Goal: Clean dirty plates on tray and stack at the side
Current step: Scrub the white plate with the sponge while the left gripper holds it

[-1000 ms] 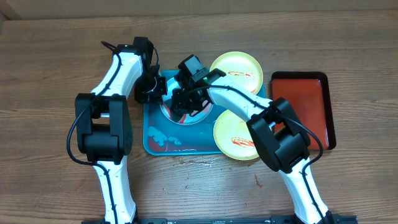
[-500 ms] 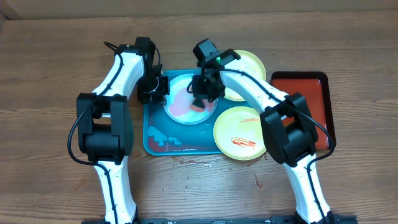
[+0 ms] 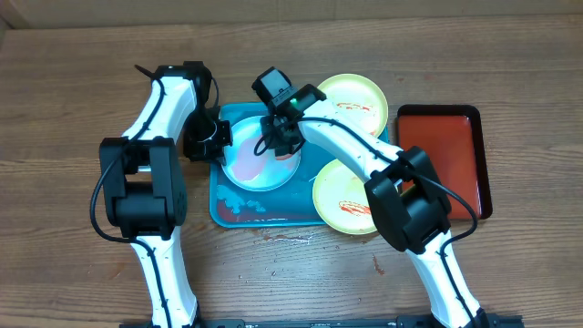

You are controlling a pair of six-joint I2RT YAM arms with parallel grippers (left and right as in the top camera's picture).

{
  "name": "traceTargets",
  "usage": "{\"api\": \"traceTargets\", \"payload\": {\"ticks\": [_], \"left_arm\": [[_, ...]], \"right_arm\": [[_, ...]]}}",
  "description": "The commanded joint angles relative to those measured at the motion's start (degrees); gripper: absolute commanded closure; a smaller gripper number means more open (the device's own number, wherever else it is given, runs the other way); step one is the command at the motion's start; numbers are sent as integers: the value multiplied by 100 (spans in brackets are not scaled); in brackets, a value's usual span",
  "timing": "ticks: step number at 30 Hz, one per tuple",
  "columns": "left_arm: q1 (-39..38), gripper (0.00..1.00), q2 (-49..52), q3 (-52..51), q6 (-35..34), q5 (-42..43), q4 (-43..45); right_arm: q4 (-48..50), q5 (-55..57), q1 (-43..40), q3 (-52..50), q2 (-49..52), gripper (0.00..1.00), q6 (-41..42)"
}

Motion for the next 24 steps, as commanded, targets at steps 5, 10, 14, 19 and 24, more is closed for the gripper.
{"api": "traceTargets", "payload": {"ticks": [5, 10, 14, 19, 24], "left_arm": [[-4, 96, -162, -13, 103, 20, 2], [-4, 96, -162, -13, -181, 63, 216], [2, 96, -162, -13, -302, 166, 466], [2, 96, -162, -13, -343, 138, 605], [2, 96, -162, -13, -365, 7, 658]], "right_arm": [[262, -1342, 15, 136, 269, 96, -37], [131, -2542, 15, 136, 444, 96, -46], [-317, -3222, 20, 138, 459, 96, -280], [-1126, -2566, 20, 146, 455, 96, -361], [-1644, -1174, 2, 149, 452, 96, -96]]}}
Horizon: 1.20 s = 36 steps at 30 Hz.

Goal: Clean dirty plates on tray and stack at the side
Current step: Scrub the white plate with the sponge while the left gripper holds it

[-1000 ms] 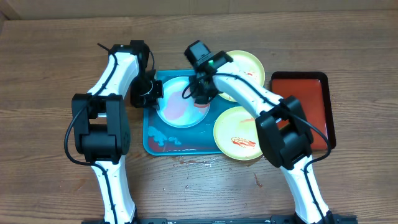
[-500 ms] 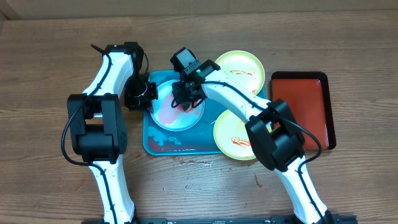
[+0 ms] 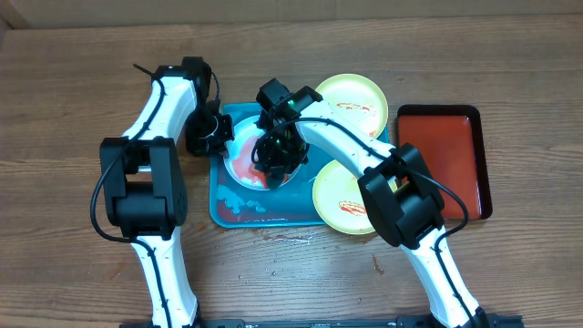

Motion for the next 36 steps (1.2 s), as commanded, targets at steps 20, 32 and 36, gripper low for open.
{"api": "traceTargets", "payload": {"ticks": [20, 32, 36], "left_arm": [[15, 96, -160, -13, -160, -181, 57], [13, 96, -160, -13, -68, -168, 26], [13, 96, -160, -13, -33, -166, 74]], "right_arm": [[990, 4223, -15, 184, 144, 96, 1119], [1818, 319, -404, 168, 323, 96, 236], [1755, -1252, -404, 173, 319, 96, -420]]}}
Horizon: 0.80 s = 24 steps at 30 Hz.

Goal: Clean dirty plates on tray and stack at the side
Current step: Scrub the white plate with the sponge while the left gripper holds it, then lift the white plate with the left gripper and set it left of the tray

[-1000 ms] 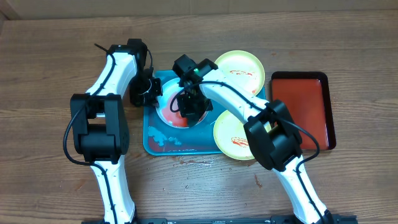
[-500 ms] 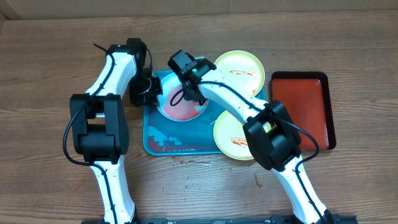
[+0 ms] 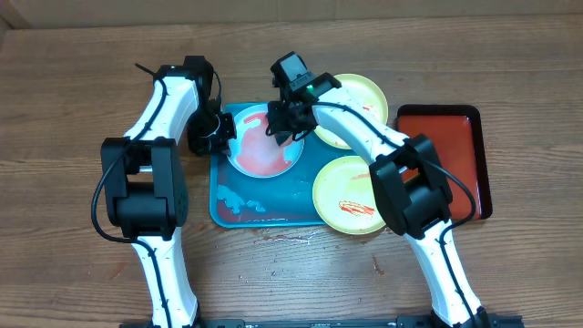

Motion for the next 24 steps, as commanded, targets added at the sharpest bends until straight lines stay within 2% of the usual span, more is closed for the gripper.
{"api": "traceTargets", "payload": {"ticks": [1, 5, 14, 20, 24], "left_arm": [[57, 96, -151, -9, 116, -192, 20], [57, 96, -151, -7, 164, -114, 136], [57, 95, -267, 133, 297, -109, 149], [57, 96, -942, 190, 590, -238, 254], [55, 96, -1462, 190, 610, -616, 243]], "right_arm": [[-79, -2033, 142, -24, 164, 96, -769], [-361, -2527, 129, 13, 153, 96, -1119], [-1126, -2474, -435, 643, -238, 96, -1119], [-1893, -1845, -977, 1392, -920, 96, -1115], [-2323, -1322, -1281, 1639, -1399, 96, -1113]]}}
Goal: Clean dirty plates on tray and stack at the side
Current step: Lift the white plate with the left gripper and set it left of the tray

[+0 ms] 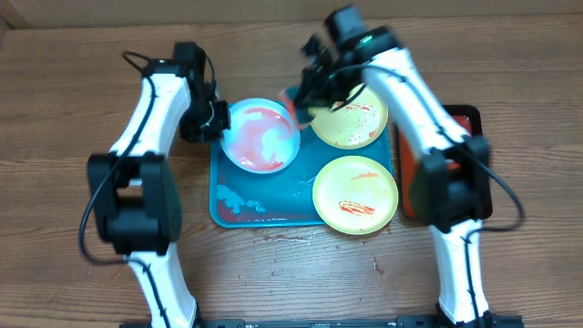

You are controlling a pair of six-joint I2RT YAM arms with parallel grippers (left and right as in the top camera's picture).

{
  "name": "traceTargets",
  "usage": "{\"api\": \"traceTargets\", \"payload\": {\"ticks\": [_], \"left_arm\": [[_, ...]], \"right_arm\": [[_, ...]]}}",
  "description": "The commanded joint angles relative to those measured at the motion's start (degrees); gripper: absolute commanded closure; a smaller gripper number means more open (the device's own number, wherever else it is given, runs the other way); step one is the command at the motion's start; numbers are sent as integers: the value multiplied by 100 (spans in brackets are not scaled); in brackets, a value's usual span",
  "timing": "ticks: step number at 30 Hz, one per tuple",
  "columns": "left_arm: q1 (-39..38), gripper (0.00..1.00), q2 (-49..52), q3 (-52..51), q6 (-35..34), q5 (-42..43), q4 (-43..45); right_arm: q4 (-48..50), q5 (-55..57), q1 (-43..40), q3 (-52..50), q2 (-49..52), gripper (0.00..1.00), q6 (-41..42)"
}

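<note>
A pale blue plate (262, 137) smeared with pink-red sauce sits over the far left of the blue tray (264, 205). My left gripper (216, 123) is at its left rim and looks shut on it. My right gripper (305, 98) is off the plate's far right edge, shut on a small reddish wiping pad (291, 100). Two yellow-green plates with red streaks are here: one (351, 118) at the far right of the tray, one (355, 193) at the near right.
A dark red tray (460, 128) lies to the right, largely hidden behind my right arm. Blue smears and wet spots mark the blue tray's near left part. Bare wooden table surrounds both trays.
My right gripper has moved from over the pale plate's far right part to beyond its rim, up and to the right. The left arm has shifted a little, still at the plate's left rim.
My left gripper stayed at the pale plate's left rim throughout. My right gripper was over the plate's far part, then over its middle, then at its far right. The pink smear has spread across the plate. Now the right gripper is off the plate.
</note>
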Motion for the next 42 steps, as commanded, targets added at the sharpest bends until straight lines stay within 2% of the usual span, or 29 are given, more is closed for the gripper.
{"api": "traceTargets", "payload": {"ticks": [1, 7, 11, 21, 24, 32, 42], "left_arm": [[31, 96, -737, 184, 201, -413, 0], [-76, 96, -1283, 184, 221, -1093, -96], [-404, 96, -1488, 184, 138, -2046, -251], [-1878, 96, -1532, 173, -1268, -4916, -737], [-2194, 96, -1532, 173, -1497, -5401, -734], [-2726, 96, -1534, 173, -1565, -6306, -654], [-3467, 96, -1534, 175, -1565, -8078, -507]], "right_arm": [[-173, 522, -179, 326, -879, 96, -22], [-643, 1259, -603, 326, -1467, 96, 74], [-857, 1539, -901, 326, -1727, 96, 170], [-1113, 1534, -1628, 326, -1941, 96, 304], [-1211, 1534, -1781, 326, -1943, 96, 302], [-1355, 1668, -2090, 323, -1941, 96, 302], [-1467, 1779, -2159, 323, -1941, 96, 302]]}}
